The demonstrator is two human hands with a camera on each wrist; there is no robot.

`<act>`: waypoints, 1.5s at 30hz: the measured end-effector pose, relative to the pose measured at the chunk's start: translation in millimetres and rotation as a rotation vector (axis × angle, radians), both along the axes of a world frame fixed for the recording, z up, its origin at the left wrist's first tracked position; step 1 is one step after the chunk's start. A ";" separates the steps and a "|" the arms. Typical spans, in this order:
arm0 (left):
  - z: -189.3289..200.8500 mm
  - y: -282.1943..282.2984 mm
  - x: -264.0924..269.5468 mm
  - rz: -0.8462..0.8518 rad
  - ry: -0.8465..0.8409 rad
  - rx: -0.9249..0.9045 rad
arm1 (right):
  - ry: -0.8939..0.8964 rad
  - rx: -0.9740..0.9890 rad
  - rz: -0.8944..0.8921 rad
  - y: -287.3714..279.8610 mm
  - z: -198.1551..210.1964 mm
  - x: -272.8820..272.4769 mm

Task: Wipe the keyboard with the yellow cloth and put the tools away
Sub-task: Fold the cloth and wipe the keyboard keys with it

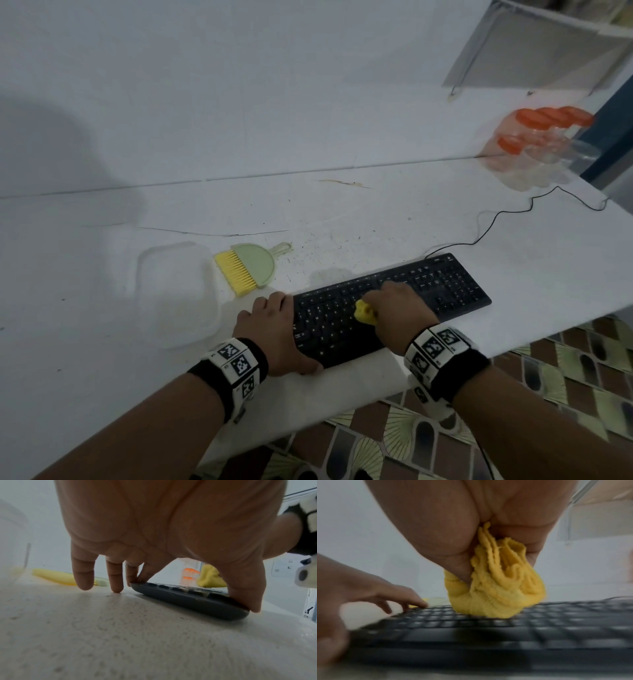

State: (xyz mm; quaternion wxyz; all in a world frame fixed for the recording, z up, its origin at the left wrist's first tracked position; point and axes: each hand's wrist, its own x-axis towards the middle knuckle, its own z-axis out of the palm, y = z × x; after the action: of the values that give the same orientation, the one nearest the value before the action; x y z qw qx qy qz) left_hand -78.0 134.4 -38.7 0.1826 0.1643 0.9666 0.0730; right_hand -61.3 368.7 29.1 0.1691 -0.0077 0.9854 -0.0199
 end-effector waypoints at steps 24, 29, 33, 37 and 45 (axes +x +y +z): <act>-2.0 -1.5 -1.2 0.011 -0.021 0.003 | -0.025 -0.091 0.219 -53.1 8.6 -25.5; -2.3 -1.8 -1.5 0.018 -0.031 0.011 | -0.072 -0.046 0.350 -46.7 -6.4 -2.9; -3.6 -1.5 -2.5 0.003 -0.046 0.013 | -0.075 -0.044 0.312 -27.2 11.2 -5.5; -0.9 -0.9 -2.6 0.007 -0.046 0.003 | 0.071 -0.080 0.289 -36.2 -4.1 -23.5; -0.7 -0.4 -2.0 0.010 -0.063 0.016 | 0.013 -0.081 0.349 -5.8 1.5 -22.5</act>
State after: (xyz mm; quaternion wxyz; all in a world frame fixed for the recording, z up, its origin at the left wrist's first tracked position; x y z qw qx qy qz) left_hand -80.0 134.0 -39.3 0.2110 0.1584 0.9606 0.0870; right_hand -83.7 363.0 30.6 0.1631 -0.1854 0.9686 -0.0298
